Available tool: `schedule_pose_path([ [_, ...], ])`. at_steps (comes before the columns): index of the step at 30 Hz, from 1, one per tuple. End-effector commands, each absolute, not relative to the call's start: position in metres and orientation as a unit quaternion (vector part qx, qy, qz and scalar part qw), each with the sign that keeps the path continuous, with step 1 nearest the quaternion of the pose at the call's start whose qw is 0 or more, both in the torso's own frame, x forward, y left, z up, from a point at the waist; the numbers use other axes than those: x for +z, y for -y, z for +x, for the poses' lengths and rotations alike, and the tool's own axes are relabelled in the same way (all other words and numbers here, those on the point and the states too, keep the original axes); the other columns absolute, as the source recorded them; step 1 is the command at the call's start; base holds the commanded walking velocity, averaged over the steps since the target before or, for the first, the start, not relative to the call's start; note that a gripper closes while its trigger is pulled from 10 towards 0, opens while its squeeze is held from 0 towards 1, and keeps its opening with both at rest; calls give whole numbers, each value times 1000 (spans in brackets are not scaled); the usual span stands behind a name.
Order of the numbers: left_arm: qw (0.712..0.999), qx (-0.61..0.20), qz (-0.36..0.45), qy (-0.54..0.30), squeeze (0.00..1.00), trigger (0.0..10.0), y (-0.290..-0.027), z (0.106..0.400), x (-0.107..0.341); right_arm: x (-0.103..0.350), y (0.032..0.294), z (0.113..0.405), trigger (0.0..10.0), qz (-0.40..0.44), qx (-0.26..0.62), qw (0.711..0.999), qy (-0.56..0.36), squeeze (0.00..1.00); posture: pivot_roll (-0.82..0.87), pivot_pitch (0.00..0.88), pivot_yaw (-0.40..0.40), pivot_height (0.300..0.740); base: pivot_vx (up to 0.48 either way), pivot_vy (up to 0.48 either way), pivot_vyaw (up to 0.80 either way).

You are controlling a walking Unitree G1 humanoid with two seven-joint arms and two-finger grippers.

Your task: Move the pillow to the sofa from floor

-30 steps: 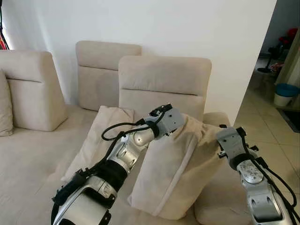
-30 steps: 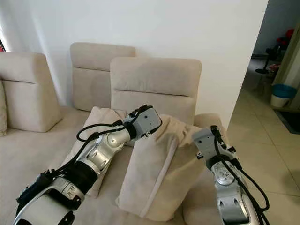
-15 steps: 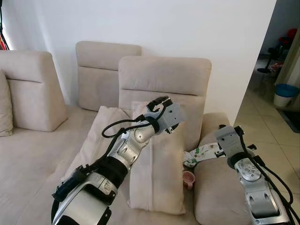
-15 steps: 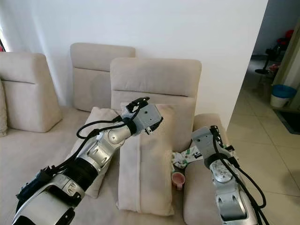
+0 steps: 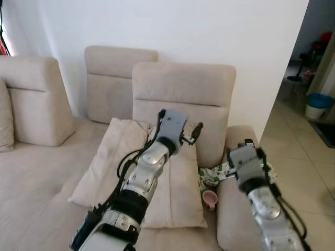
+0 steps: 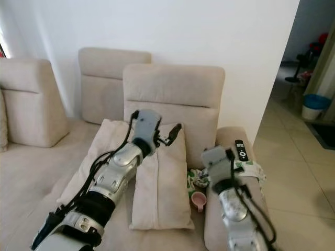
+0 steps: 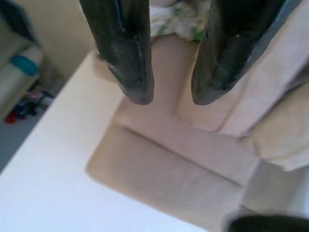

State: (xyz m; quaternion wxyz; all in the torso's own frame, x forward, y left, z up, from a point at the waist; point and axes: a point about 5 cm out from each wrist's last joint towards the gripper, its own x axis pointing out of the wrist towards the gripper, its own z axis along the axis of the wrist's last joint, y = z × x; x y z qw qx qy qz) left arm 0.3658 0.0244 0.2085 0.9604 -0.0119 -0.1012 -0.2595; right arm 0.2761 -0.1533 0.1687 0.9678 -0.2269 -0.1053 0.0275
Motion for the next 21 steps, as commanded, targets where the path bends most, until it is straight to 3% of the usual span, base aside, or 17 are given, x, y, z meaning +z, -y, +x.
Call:
schedule_pose_path([
  [1,964,-254,-27,80,0,10000,-30,365,198,167,151,272,10000,-222,24,967,124,0,-89,0,34,740,0,0,0],
  [13,971,-227,-32,63,0,10000,-44,349,162,140,157,251,10000,-170,24,977,125,0,-82,0,38,740,0,0,0],
  [21,984,-167,-49,37,0,10000,-82,330,131,130,168,227,10000,-160,16,976,144,0,-71,0,39,740,0,0,0],
])
